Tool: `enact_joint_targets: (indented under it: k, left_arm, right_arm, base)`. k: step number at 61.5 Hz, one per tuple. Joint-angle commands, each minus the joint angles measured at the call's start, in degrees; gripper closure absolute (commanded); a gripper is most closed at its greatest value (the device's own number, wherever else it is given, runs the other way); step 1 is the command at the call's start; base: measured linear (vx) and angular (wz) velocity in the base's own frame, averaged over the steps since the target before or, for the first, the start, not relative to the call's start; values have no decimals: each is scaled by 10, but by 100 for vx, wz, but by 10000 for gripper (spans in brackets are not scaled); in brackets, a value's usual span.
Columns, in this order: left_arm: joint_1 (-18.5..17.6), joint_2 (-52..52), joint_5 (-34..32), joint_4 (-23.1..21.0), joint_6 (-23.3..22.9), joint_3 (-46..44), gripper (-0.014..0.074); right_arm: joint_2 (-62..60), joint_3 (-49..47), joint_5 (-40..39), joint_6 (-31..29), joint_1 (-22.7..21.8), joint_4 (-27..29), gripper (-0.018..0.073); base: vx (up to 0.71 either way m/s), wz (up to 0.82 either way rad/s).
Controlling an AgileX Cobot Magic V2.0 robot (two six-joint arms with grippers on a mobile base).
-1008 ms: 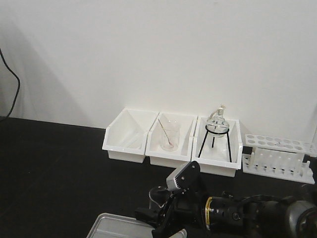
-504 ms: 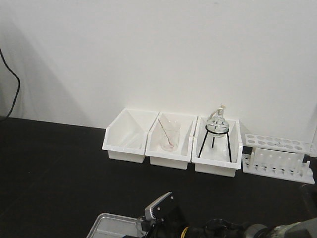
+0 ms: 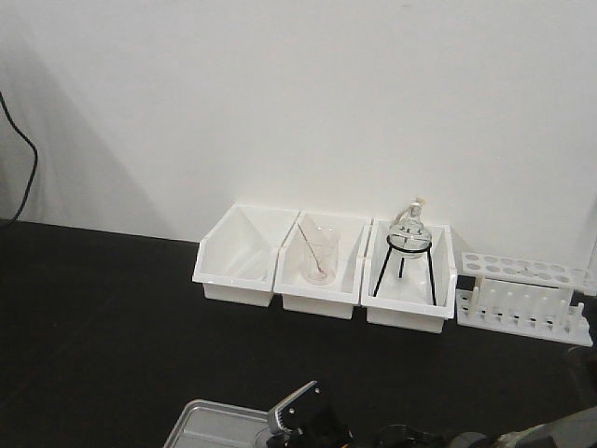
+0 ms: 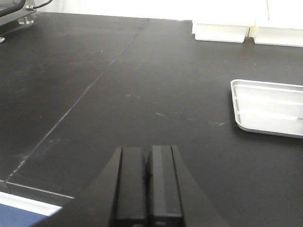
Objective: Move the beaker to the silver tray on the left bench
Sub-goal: 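Lower the held beaker onto the silver tray with the right gripper, then open the right gripper to release the beaker on the tray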
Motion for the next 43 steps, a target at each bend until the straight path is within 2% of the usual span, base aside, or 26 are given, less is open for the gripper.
enact_joint_targets:
  k: [1,23,33,43]
  left_arm:
    - [-3,-5,-48,-3,0,10,595]
    - [-3,-5,-48,-3,0,10,595]
    - [-3,-5,-48,-3,0,10,595]
    - [-3,-5,-48,-3,0,10,595]
  right_arm:
    - [-33,-12,-13,7,-1,11,409]
    - [-43,-12,-18,5,-1,8,39]
    - [-64,-12,-18,5,-1,6,-34]
    - [-80,-12,-18,5,-1,6,-35]
  base:
    - [0,0]
    - [0,0]
    - [0,0]
    - [0,0]
